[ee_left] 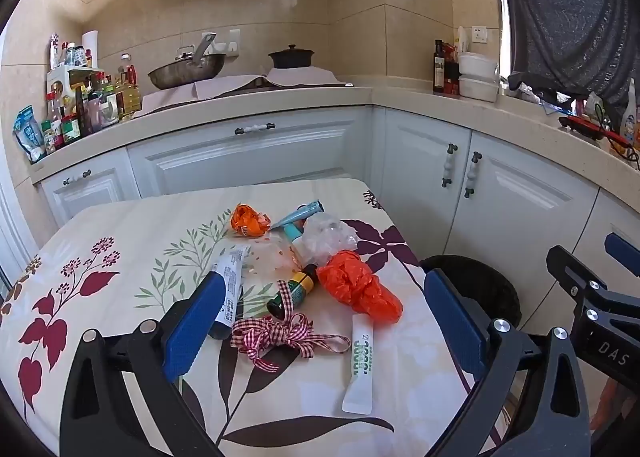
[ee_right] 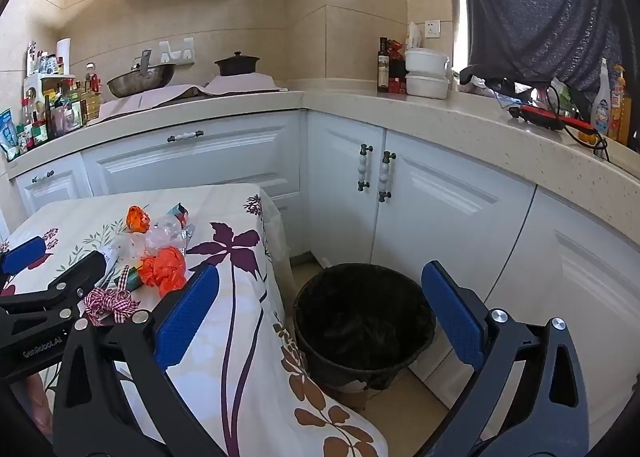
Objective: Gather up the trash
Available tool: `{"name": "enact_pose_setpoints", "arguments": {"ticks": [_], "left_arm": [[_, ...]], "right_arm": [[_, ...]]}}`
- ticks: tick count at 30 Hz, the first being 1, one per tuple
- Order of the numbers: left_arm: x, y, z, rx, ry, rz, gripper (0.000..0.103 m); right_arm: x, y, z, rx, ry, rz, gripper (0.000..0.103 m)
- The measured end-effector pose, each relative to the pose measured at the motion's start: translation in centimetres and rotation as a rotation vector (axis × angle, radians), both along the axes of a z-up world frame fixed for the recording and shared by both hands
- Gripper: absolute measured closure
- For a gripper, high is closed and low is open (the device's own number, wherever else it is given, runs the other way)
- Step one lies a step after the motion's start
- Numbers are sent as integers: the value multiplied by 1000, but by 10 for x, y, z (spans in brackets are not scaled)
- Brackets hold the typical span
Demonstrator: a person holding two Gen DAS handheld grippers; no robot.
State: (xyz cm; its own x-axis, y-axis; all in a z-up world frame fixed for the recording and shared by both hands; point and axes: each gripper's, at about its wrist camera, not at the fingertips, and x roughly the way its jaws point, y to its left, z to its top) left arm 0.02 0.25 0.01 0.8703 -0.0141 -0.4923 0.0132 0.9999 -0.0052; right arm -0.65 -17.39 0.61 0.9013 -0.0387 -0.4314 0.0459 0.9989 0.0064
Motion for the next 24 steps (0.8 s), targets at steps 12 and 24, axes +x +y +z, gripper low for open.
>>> {"name": "enact_pose_setpoints", "arguments": {"ticks": [12, 24], "left_arm": [[0, 0, -4, 17, 4, 9, 6], [0, 1, -2, 10, 3, 12, 6]], "right_arm": [[-3, -5, -1, -3, 10, -2, 4], [-1, -10, -3, 2, 13, -8, 4]]}}
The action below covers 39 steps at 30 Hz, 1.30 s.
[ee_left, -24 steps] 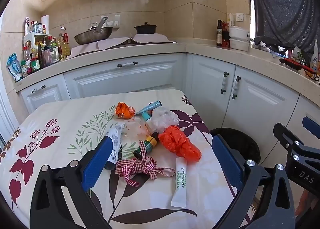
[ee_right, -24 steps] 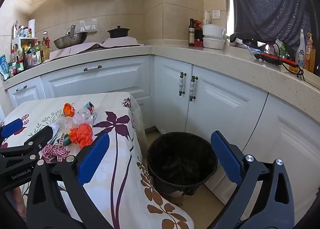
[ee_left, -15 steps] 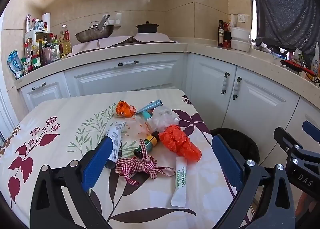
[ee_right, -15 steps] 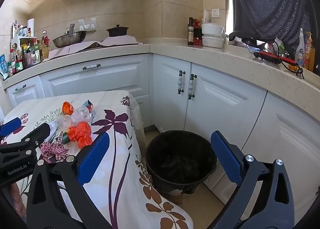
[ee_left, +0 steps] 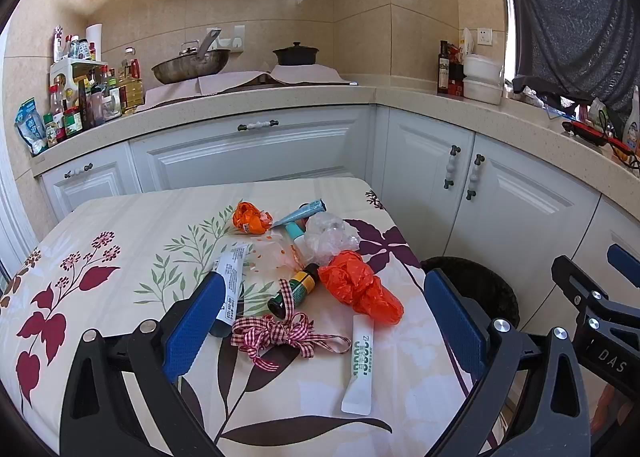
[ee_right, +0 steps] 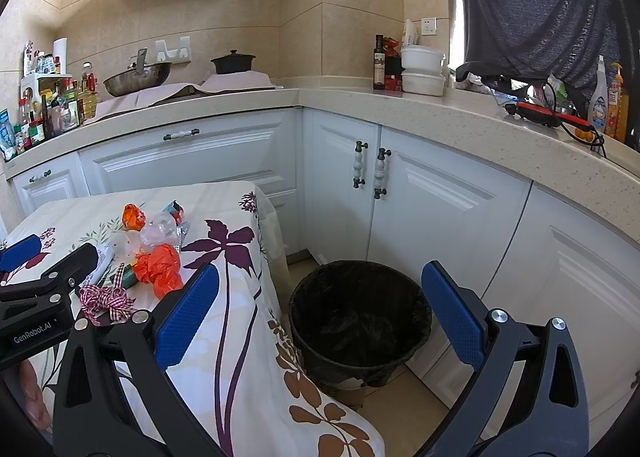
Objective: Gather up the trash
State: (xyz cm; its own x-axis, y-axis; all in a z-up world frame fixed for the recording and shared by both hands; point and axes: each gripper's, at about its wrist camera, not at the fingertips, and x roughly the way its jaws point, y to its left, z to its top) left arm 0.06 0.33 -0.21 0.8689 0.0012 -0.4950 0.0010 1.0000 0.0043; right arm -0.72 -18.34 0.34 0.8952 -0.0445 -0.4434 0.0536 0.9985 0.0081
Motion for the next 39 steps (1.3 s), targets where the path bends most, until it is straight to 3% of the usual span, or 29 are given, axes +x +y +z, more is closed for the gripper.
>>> {"name": "enact_pose_setpoints", "arguments": {"ticks": [39], "left_arm": [[0, -2, 0, -1, 3, 4, 6]], "right_arm": [[0, 1, 1, -8, 3, -1, 4]]}}
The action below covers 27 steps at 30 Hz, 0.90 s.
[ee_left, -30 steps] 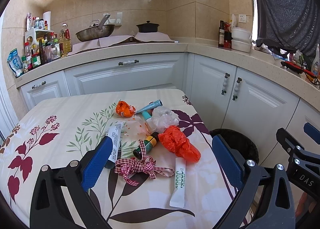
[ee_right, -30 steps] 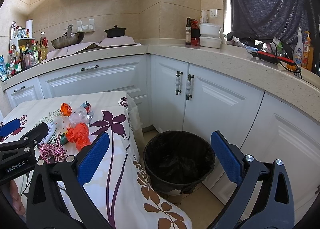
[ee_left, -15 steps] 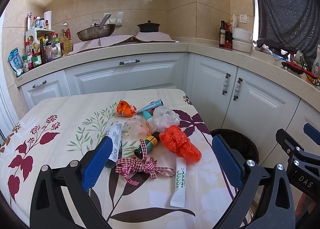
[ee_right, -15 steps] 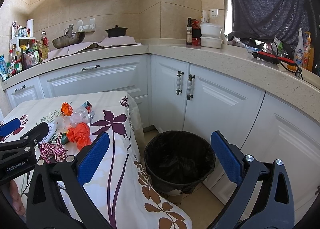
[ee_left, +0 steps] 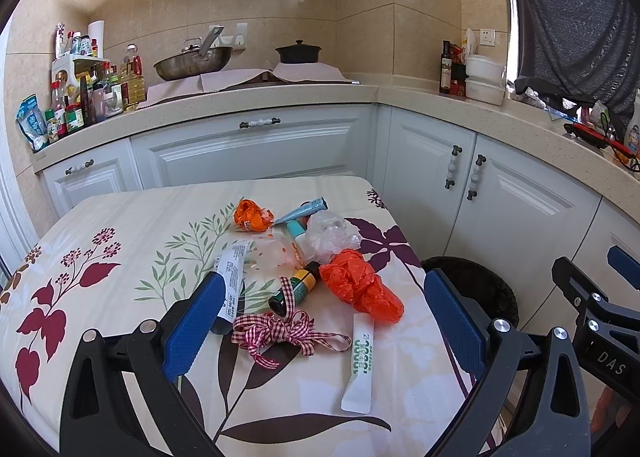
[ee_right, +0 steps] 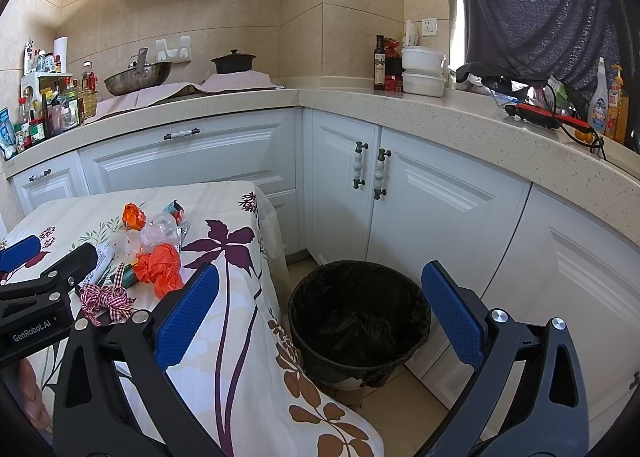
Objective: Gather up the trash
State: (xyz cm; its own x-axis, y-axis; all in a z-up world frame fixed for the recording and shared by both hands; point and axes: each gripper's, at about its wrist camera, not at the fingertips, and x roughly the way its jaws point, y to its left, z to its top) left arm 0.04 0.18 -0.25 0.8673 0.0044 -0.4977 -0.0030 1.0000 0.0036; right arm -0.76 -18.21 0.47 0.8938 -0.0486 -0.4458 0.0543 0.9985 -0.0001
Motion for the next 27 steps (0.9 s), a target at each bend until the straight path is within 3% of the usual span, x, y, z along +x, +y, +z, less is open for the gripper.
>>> {"name": "enact_pose_setpoints", "arguments": {"ticks": [27], "left_arm": [[0, 2, -1, -4, 4, 0, 6]], "right_arm": [[0, 0, 0, 2, 3, -4, 4]]}}
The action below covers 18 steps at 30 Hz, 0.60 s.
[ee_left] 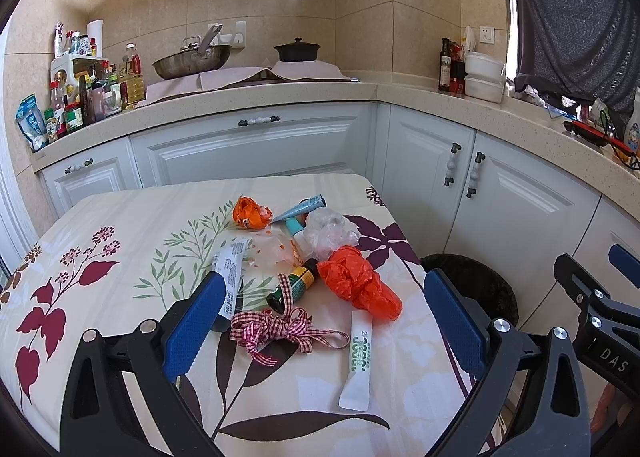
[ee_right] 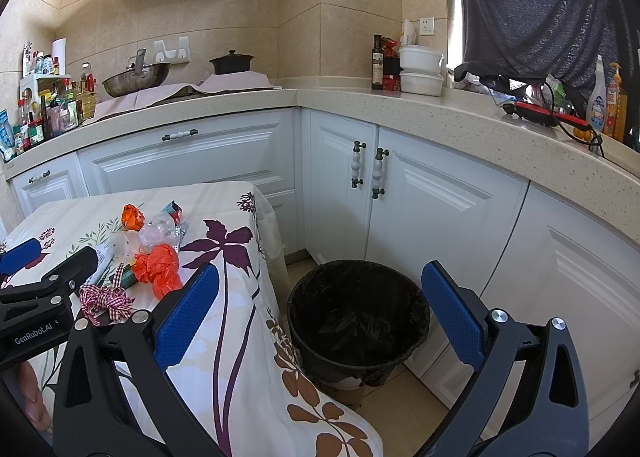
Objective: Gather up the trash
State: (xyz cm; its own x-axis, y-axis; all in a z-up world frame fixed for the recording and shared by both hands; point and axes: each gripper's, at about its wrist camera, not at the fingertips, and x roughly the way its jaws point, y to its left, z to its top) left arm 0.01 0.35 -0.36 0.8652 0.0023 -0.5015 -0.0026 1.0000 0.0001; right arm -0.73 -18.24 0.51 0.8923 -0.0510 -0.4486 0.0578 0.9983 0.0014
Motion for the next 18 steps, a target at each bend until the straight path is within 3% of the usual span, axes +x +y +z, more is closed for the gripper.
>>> {"name": "enact_pose_setpoints", "arguments": {"ticks": [18], "left_arm": [[-4, 13, -9, 20, 16, 23, 6]], "right_arm": [[2, 3, -5, 7, 13, 21, 4]]}}
